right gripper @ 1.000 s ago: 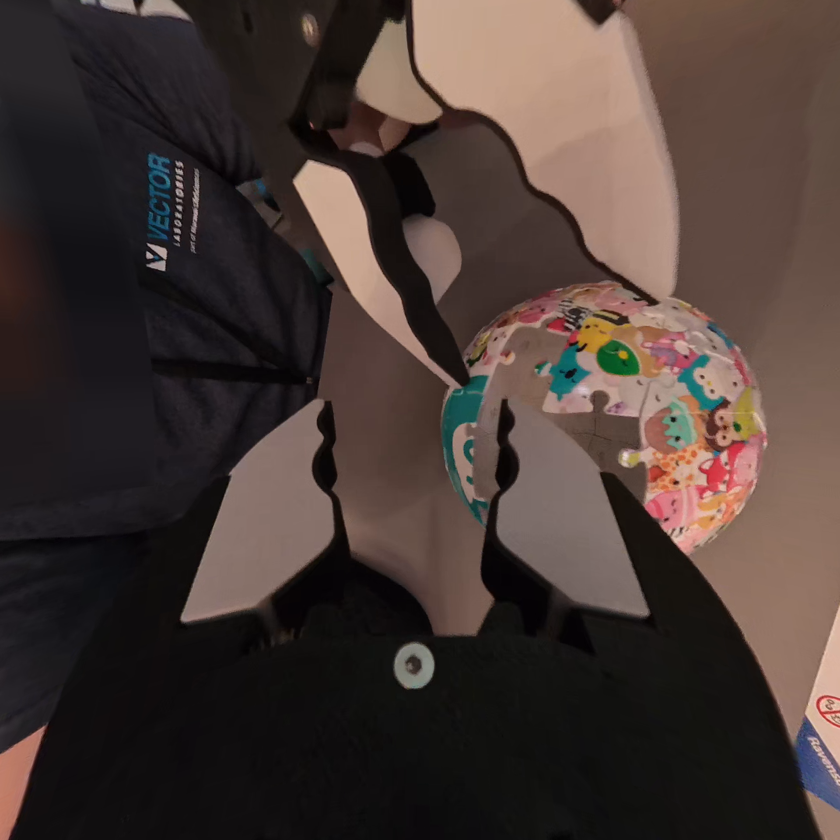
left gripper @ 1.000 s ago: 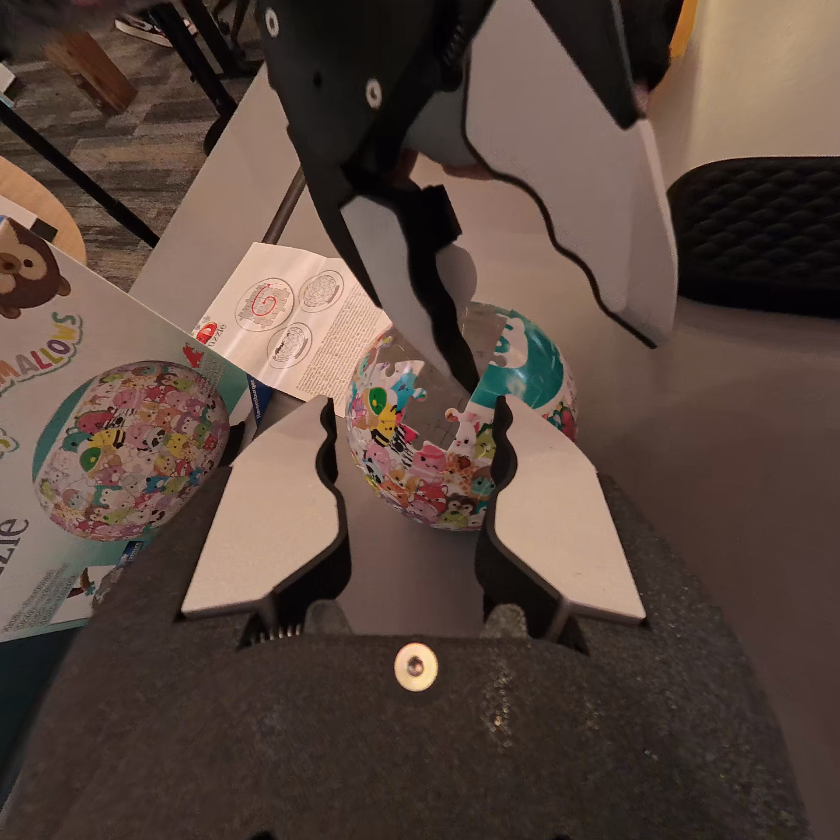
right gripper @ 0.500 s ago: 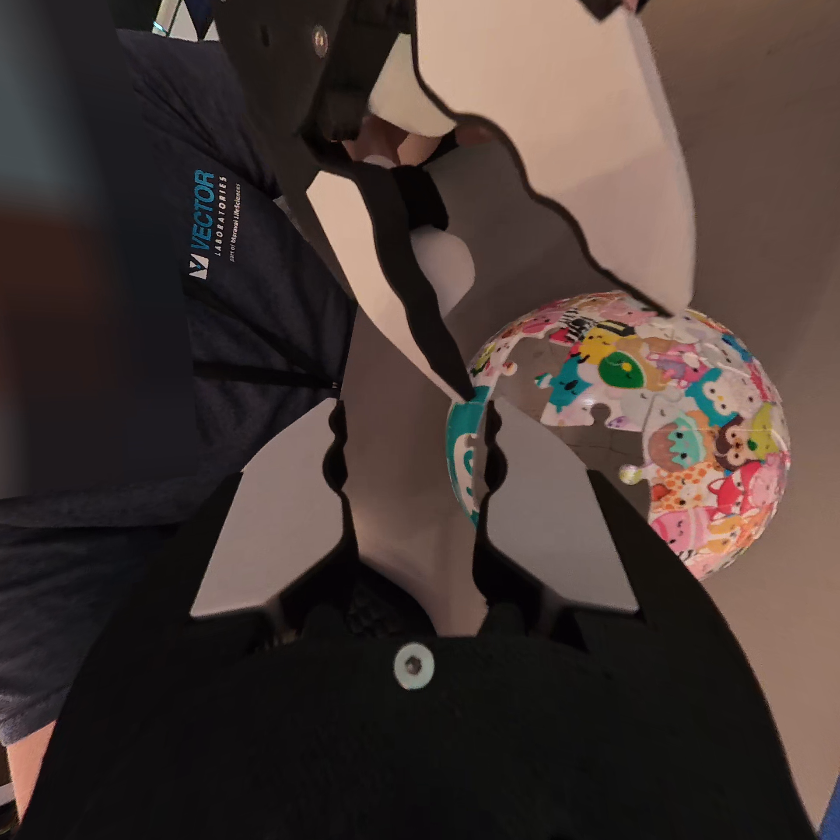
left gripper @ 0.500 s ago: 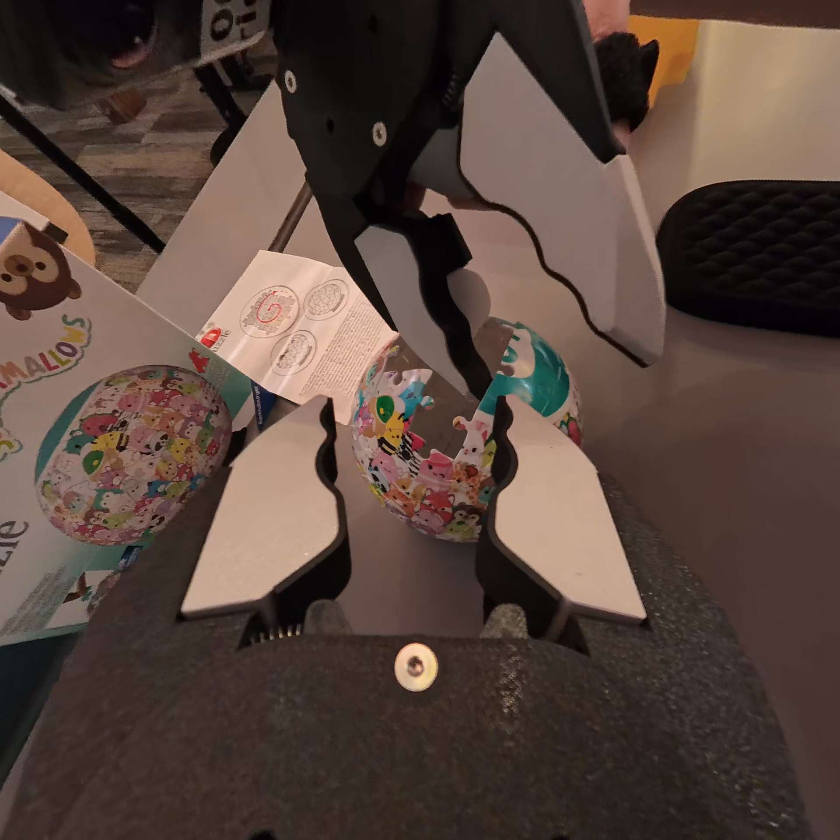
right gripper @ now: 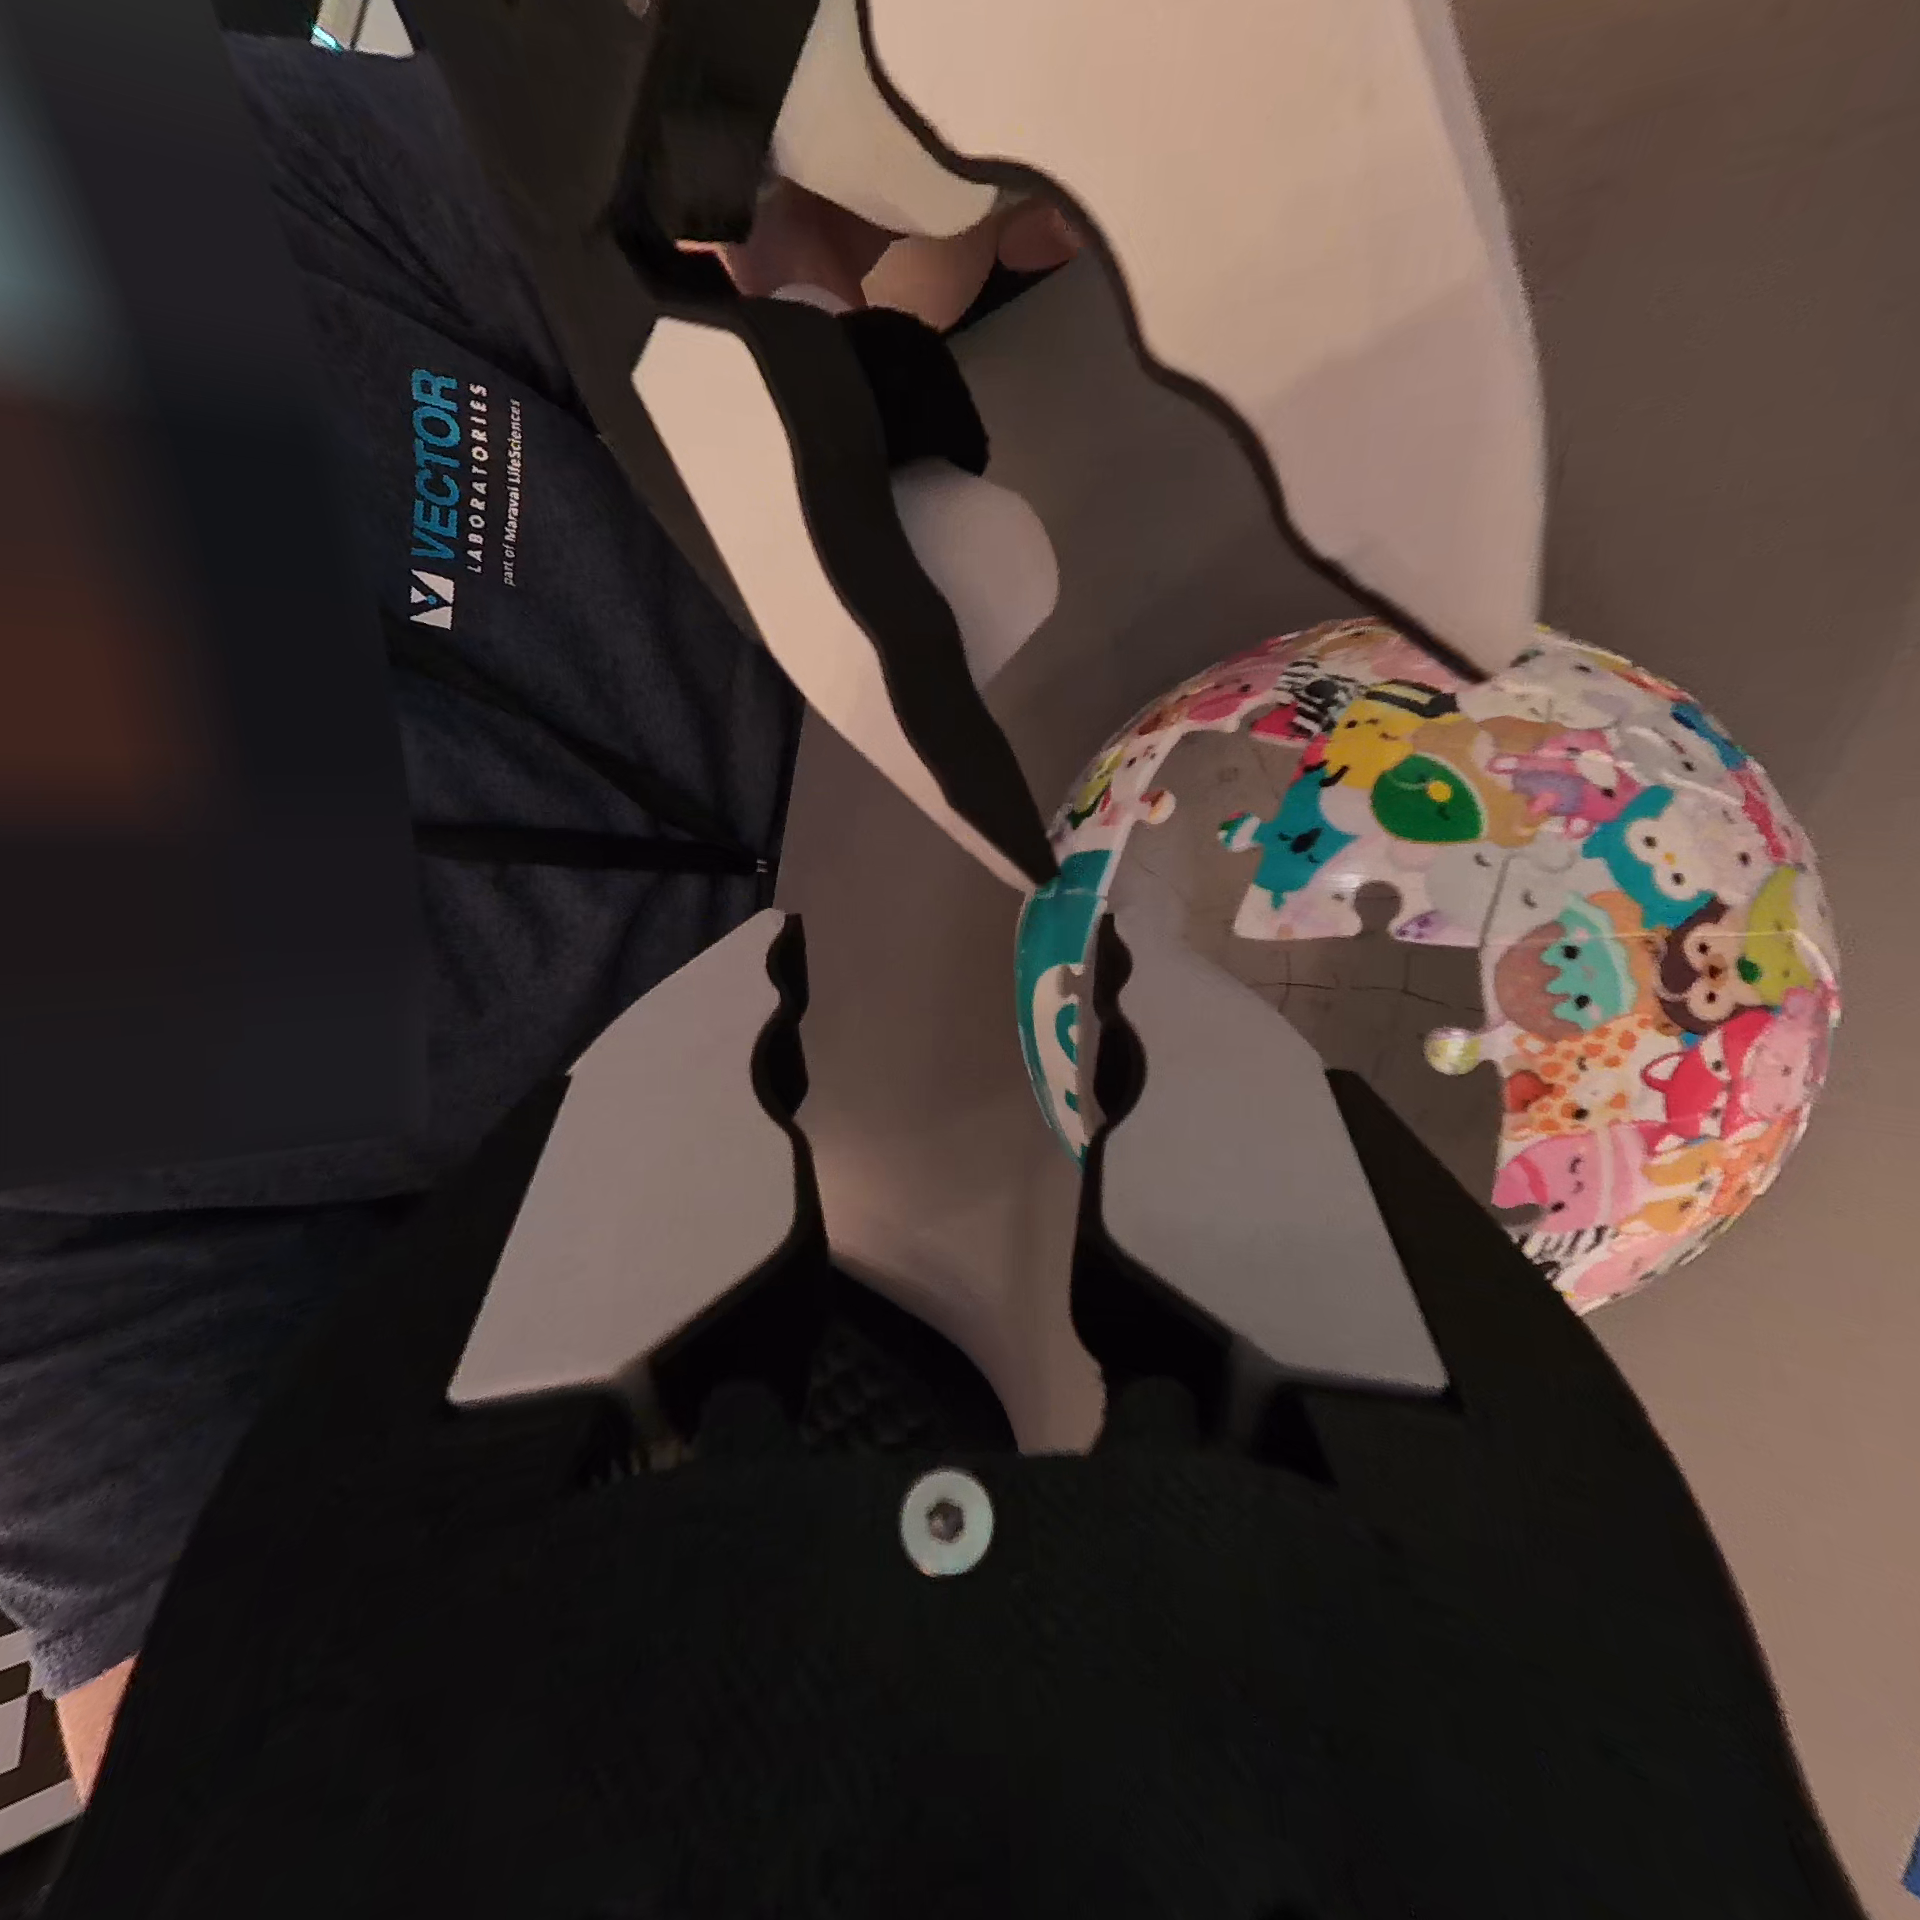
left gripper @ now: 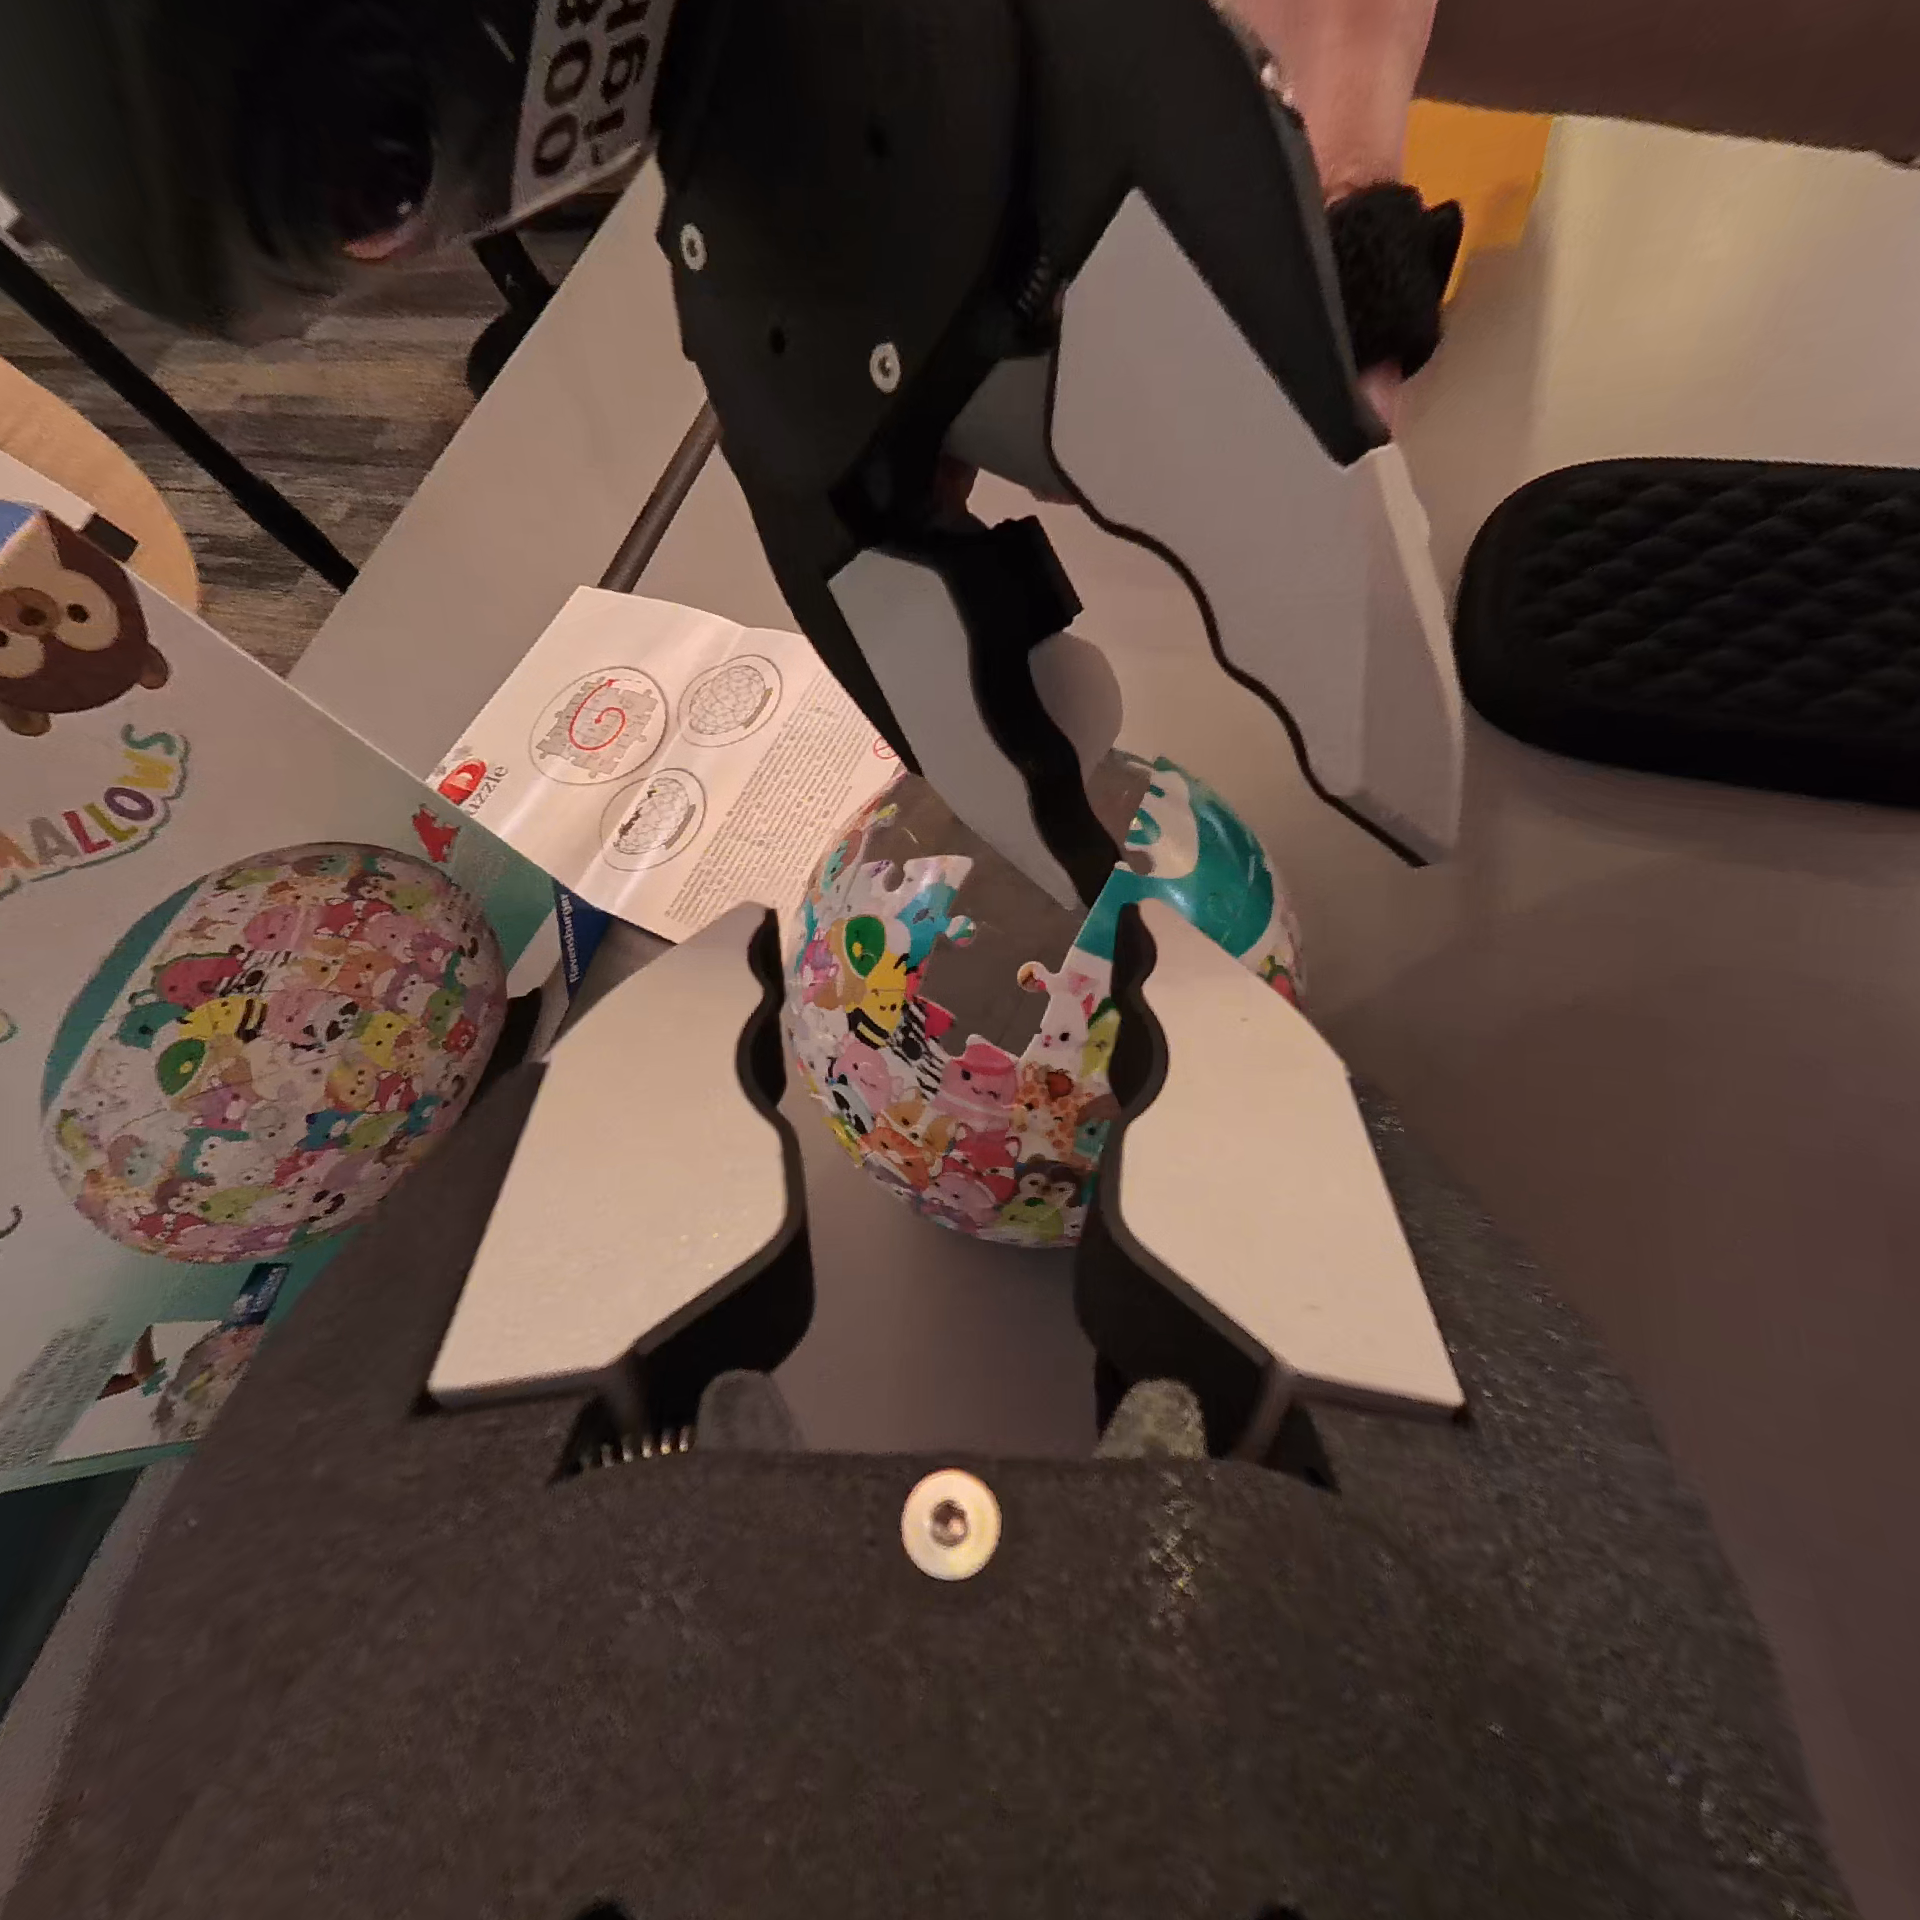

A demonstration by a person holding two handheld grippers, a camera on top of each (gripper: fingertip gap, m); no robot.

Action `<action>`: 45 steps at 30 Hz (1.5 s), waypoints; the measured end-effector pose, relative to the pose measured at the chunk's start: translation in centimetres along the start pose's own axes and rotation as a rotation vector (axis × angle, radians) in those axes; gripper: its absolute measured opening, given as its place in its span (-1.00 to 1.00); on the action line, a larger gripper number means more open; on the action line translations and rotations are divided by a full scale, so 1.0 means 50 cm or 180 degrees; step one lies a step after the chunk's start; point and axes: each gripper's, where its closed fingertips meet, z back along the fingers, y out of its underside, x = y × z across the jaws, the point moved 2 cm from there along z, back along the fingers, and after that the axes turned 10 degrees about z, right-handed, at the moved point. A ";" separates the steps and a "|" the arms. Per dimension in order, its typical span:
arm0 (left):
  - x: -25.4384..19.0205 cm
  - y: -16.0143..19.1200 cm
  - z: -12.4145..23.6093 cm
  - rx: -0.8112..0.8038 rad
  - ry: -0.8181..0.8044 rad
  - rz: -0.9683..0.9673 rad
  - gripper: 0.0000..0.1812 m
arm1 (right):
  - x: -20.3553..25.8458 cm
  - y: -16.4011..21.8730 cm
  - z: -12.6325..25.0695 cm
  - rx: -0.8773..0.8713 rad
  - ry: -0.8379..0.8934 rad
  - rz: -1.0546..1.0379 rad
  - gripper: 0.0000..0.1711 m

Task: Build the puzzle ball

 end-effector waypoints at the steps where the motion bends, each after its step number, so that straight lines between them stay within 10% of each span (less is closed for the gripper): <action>1: 0.001 0.004 -0.002 0.0052 -0.0015 -0.0013 -0.35 | 0.000 0.000 0.000 -0.0004 -0.0003 -0.0001 -0.37; 34: -0.002 0.007 -0.002 0.0036 0.0122 0.0070 -0.44 | 0.003 0.005 0.001 -0.0069 -0.0017 0.0031 -0.38; 45: 0.000 -0.115 0.252 -0.0942 -0.0153 0.0071 -0.32 | 0.053 -0.009 0.059 -0.0459 0.0849 0.0368 -0.32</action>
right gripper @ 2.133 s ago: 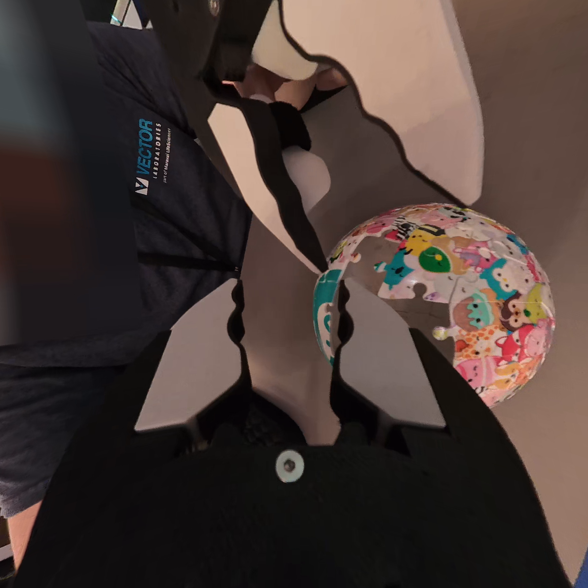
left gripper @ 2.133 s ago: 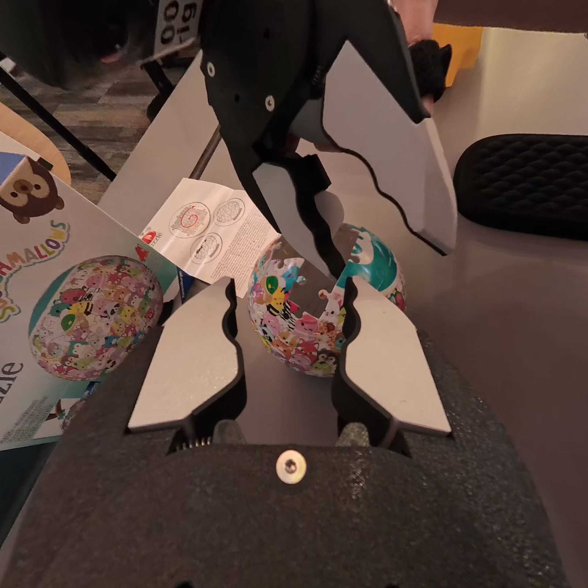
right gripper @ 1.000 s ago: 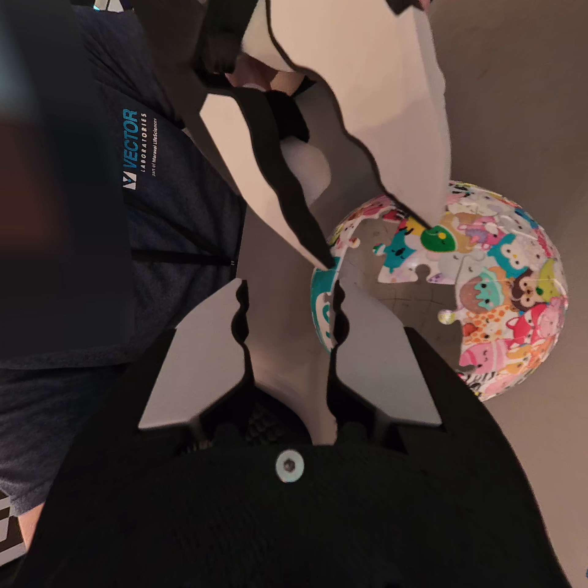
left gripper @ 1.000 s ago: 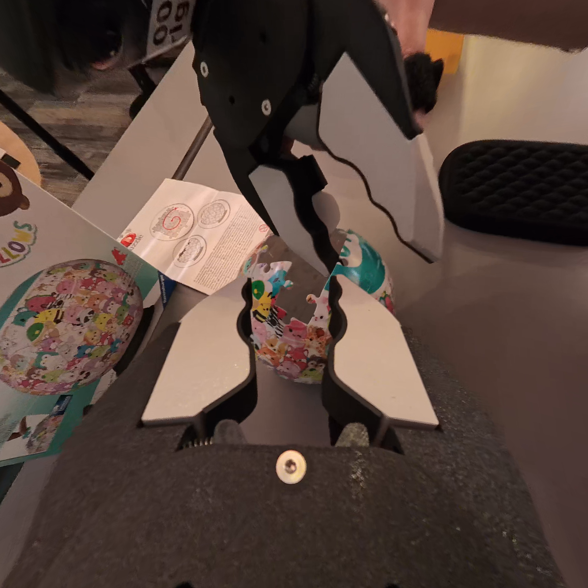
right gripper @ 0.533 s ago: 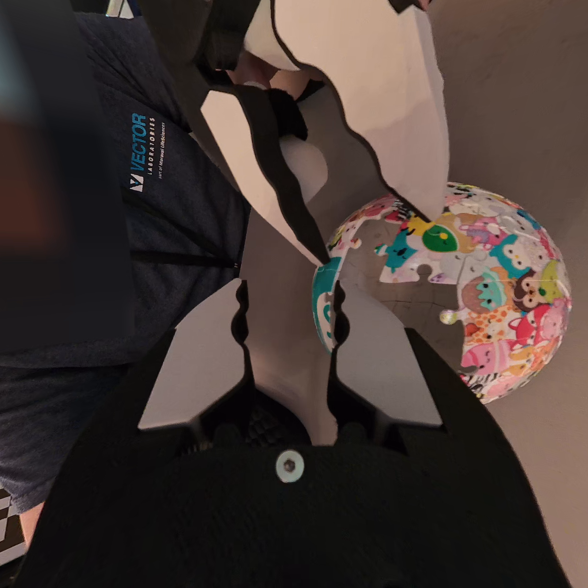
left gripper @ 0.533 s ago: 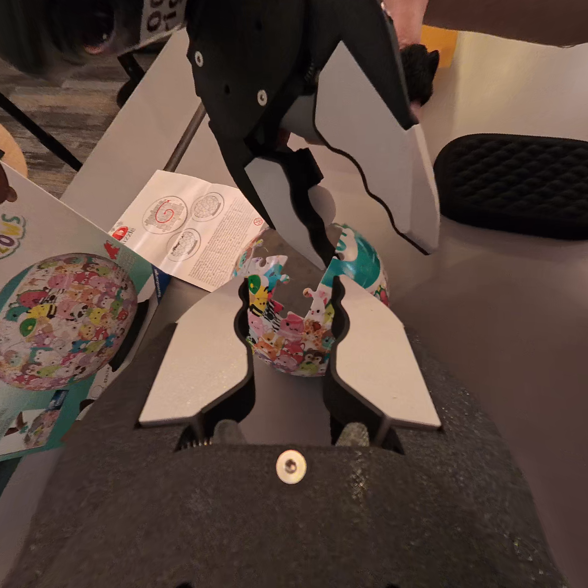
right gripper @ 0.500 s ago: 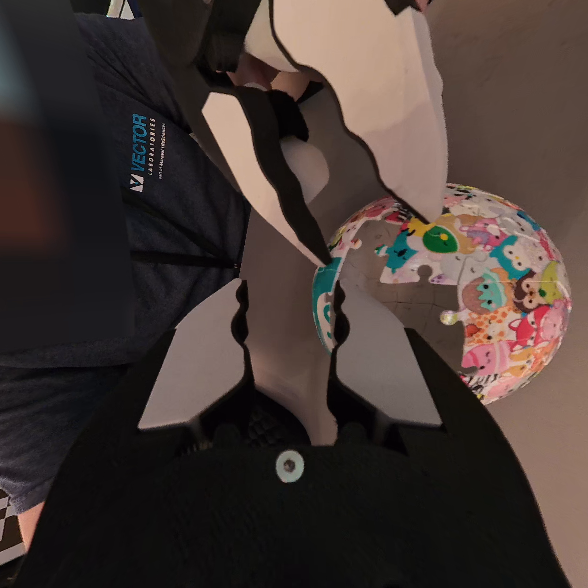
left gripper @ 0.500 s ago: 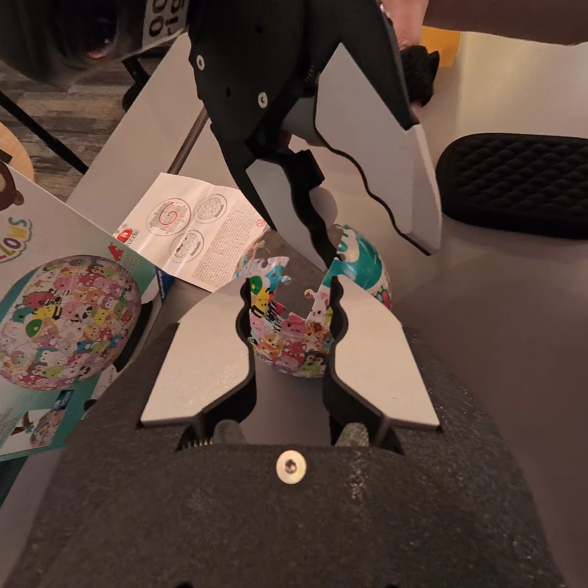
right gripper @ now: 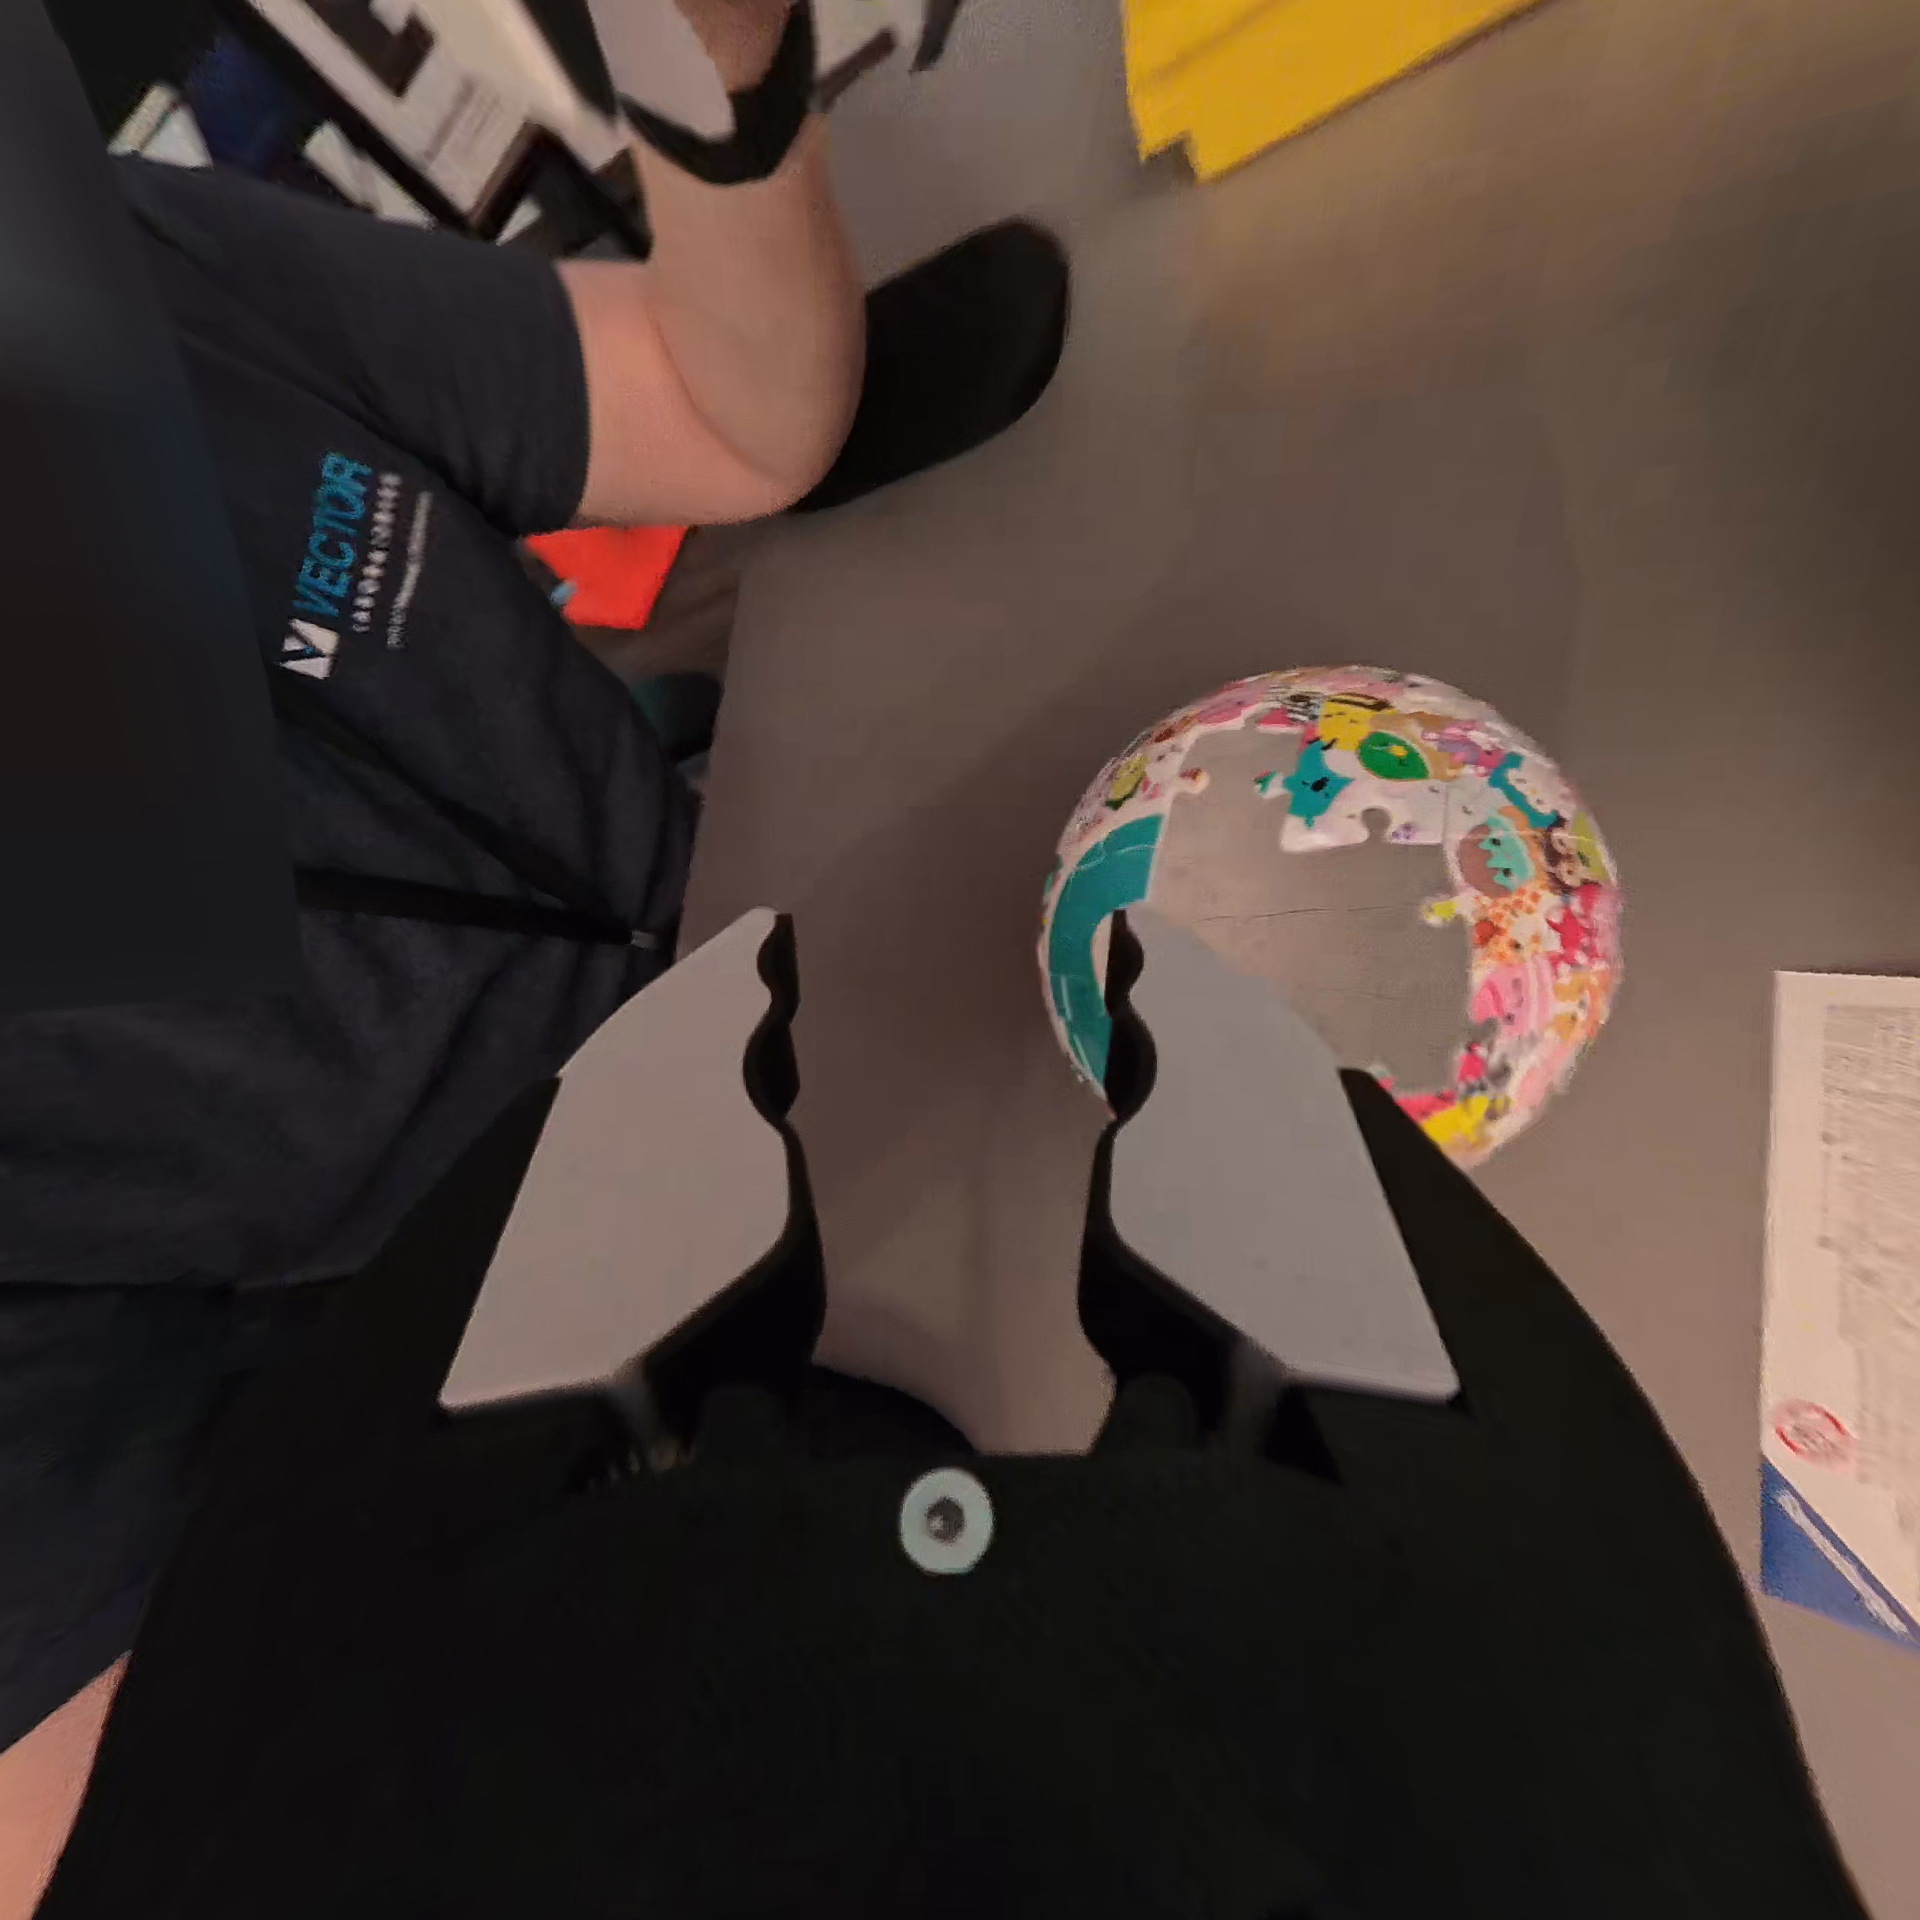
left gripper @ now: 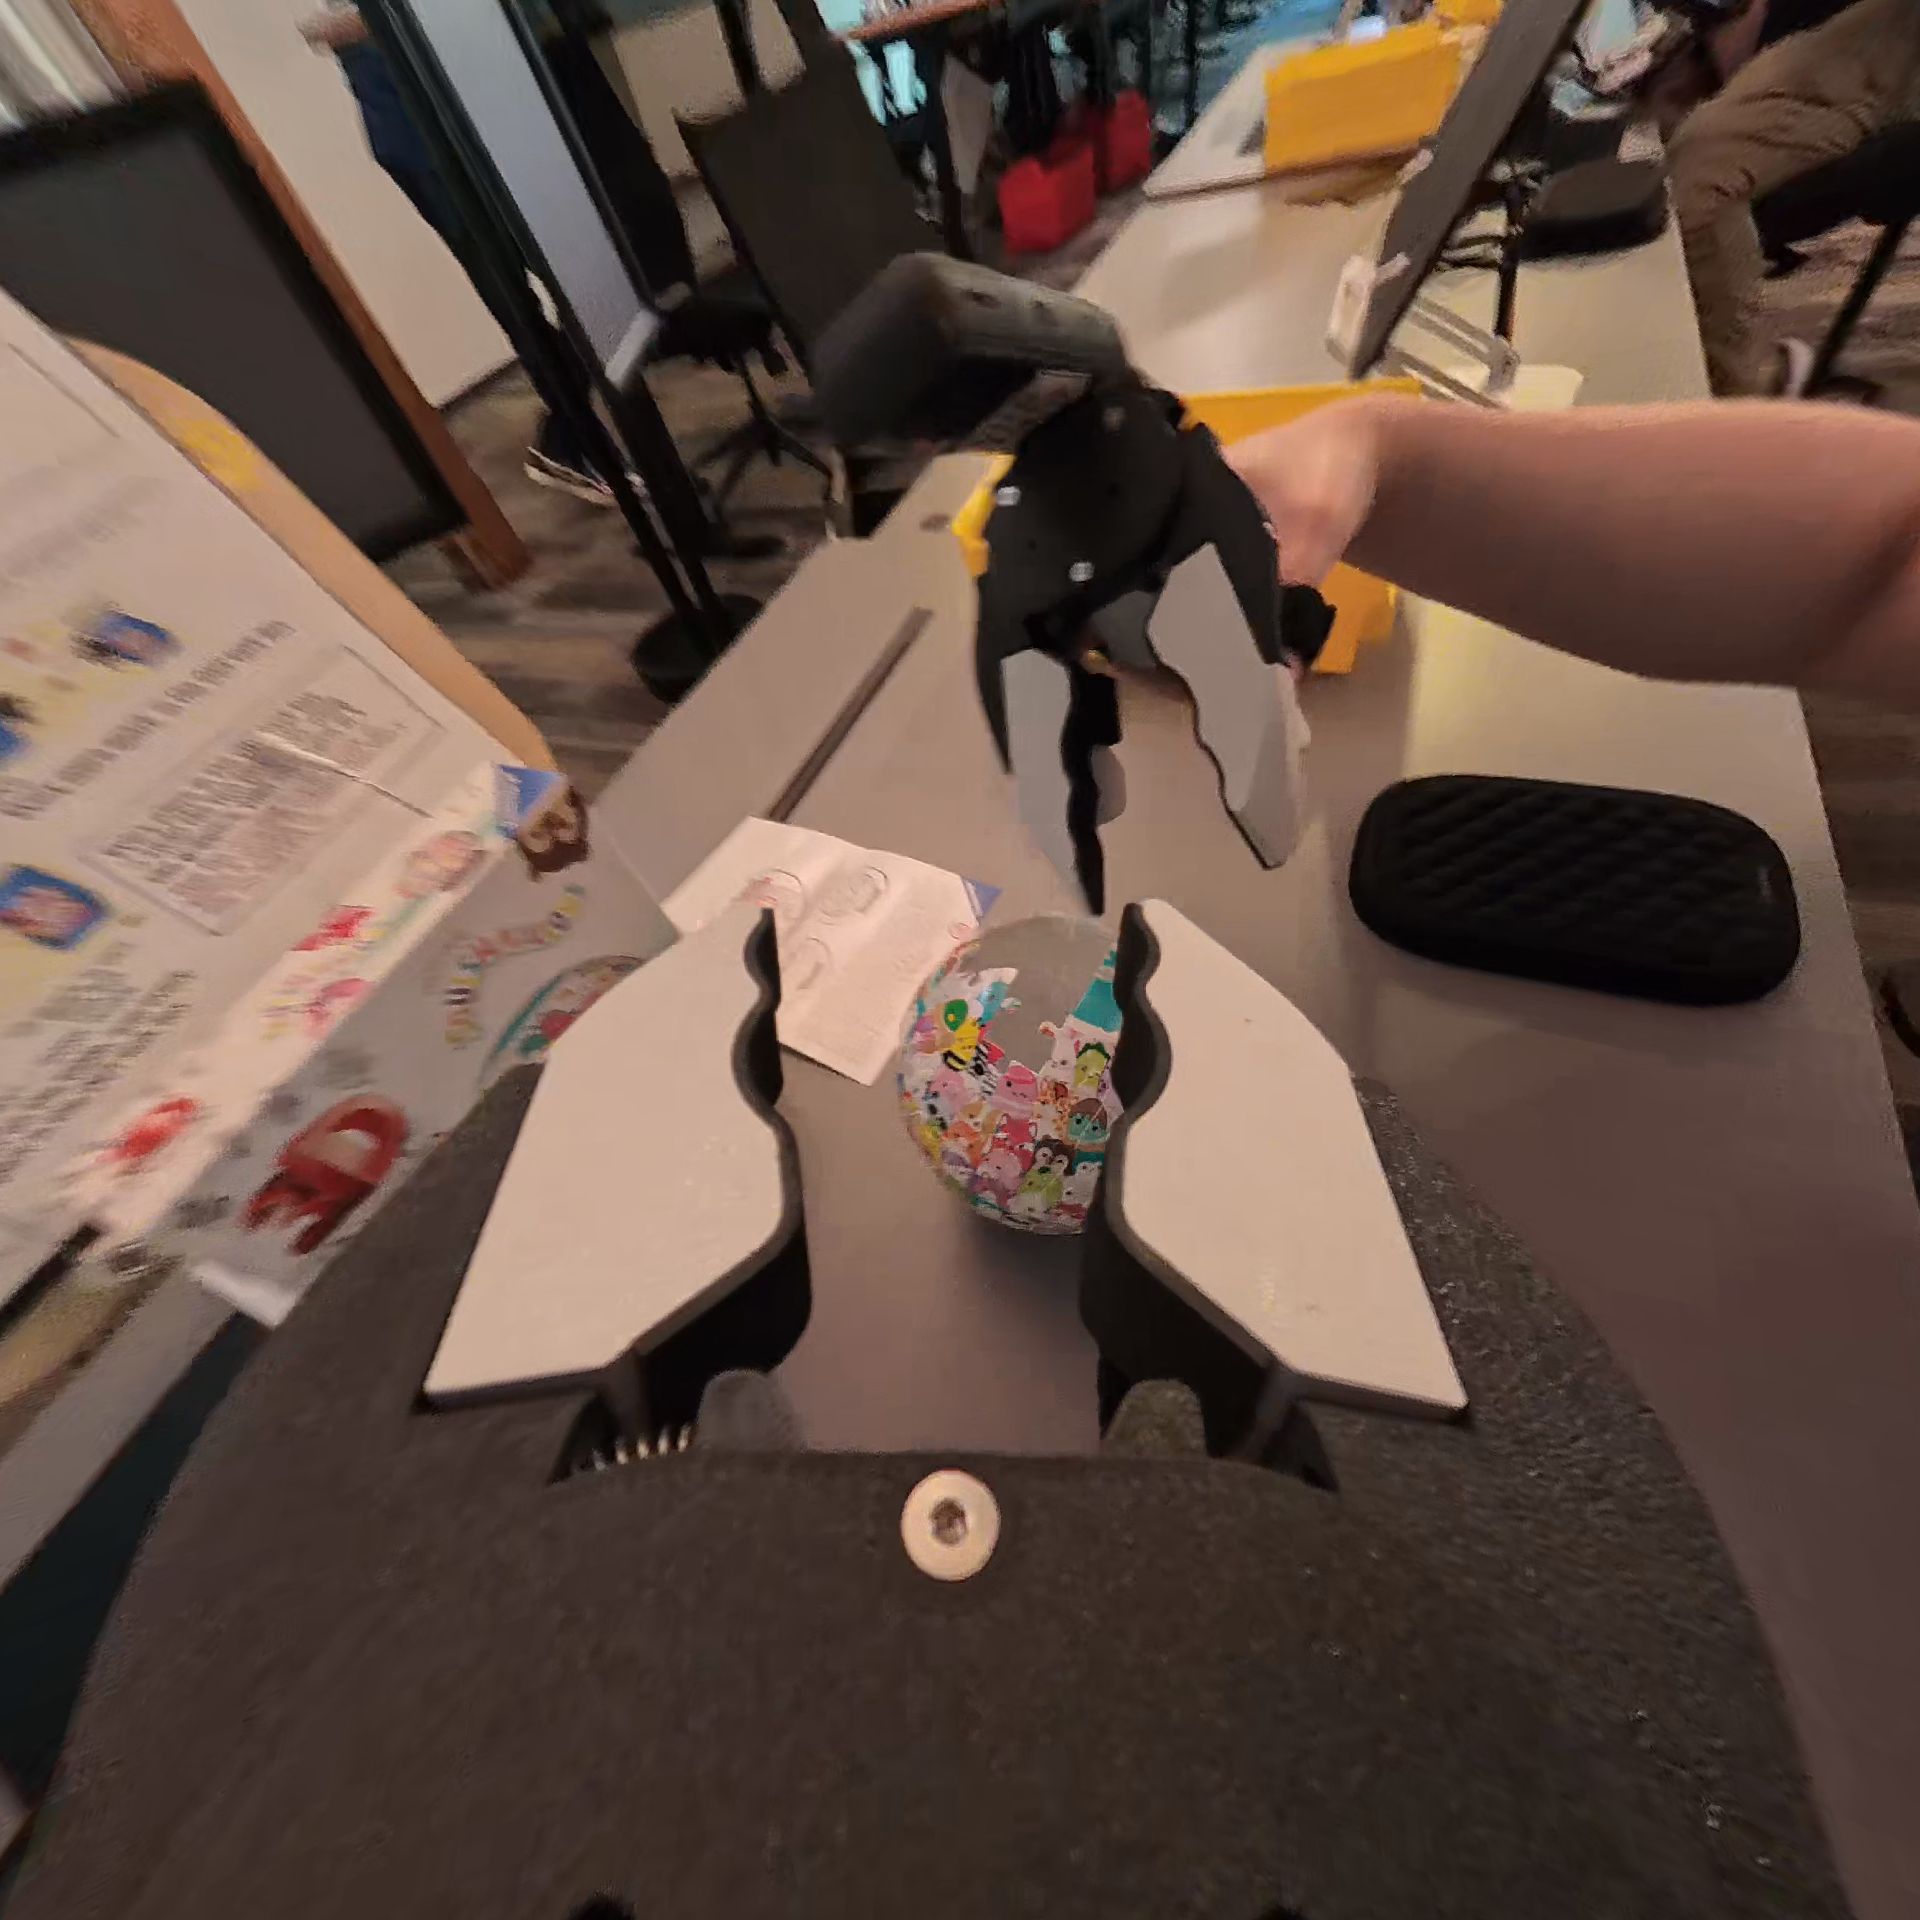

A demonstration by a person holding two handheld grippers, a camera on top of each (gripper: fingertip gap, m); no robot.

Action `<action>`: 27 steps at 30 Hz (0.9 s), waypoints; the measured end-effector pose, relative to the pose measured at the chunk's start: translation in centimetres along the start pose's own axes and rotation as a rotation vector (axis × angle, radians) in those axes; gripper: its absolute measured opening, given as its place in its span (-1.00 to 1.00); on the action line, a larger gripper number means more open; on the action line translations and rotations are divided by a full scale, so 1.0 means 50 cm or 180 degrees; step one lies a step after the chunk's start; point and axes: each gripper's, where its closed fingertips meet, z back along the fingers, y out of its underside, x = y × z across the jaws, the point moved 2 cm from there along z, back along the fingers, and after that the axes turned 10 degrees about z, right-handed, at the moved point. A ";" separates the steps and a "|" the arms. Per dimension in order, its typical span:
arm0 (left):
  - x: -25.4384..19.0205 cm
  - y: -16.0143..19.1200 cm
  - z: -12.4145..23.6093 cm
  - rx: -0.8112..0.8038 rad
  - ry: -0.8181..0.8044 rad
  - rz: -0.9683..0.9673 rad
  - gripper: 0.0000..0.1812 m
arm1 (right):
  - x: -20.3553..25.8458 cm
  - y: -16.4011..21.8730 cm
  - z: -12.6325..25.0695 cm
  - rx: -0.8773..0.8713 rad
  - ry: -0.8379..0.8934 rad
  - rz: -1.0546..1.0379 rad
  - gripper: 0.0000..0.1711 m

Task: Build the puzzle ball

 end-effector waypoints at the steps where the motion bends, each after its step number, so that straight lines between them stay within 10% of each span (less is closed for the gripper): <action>1: -0.002 -0.015 0.029 -0.0082 -0.0084 -0.0026 -0.31 | 0.014 -0.004 0.015 -0.0121 0.0195 0.0115 -0.31; 10: -0.031 0.119 0.254 -0.0257 -0.0613 0.0416 -0.21 | 0.195 0.075 0.152 -0.1919 0.3330 0.1610 -0.18; 27: -0.024 0.304 0.628 -0.0453 -0.2125 0.1001 -0.22 | 0.225 0.149 0.063 -0.1668 0.3813 0.1328 -0.25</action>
